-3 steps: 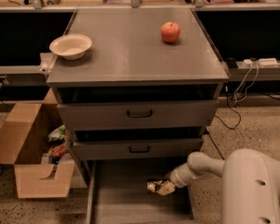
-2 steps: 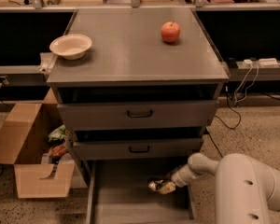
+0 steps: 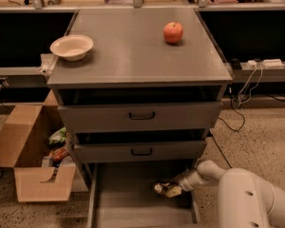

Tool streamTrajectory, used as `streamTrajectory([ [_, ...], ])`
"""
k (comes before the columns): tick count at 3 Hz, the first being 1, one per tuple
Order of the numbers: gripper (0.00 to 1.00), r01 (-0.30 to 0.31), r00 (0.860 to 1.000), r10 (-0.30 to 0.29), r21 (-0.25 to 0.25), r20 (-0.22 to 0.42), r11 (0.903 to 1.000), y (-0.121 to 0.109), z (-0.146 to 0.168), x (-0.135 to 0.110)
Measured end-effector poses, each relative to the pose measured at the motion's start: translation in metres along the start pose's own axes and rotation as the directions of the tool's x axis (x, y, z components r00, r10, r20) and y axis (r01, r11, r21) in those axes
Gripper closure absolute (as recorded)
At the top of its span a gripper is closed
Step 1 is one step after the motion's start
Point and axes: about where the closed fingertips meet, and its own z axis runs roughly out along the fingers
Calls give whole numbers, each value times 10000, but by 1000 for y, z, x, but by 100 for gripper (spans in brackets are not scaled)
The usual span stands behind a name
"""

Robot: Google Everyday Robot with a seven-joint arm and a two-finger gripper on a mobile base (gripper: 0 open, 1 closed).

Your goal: Place orange can into bottom drawer

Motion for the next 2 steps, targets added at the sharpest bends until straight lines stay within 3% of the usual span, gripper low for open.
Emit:
streamTrajectory([
  [2,5,-229,9967,251,-290,769,9993,-9,6,11],
])
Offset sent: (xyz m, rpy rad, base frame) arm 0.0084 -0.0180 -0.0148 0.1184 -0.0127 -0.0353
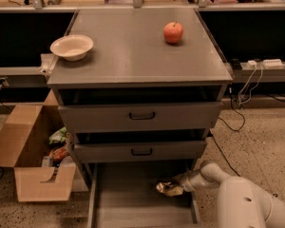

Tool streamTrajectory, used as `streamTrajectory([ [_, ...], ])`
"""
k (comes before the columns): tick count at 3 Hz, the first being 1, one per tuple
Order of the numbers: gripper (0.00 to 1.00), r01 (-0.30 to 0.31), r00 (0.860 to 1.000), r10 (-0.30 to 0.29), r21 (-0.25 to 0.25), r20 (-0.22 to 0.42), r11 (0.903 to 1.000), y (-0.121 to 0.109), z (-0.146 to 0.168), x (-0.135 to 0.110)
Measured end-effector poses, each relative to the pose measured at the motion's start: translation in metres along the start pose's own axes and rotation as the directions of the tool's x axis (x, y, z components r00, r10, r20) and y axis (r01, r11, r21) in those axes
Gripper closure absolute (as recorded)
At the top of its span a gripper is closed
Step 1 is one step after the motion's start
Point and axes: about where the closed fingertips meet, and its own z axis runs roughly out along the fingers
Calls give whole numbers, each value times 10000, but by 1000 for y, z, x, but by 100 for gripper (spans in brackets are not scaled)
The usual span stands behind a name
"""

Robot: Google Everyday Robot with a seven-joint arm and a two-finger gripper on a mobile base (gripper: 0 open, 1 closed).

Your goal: Place orange can into bottom drawer

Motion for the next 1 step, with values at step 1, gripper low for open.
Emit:
streamTrajectory([
  [1,0,39,9998,-39,-15,174,10000,0,-1,0],
])
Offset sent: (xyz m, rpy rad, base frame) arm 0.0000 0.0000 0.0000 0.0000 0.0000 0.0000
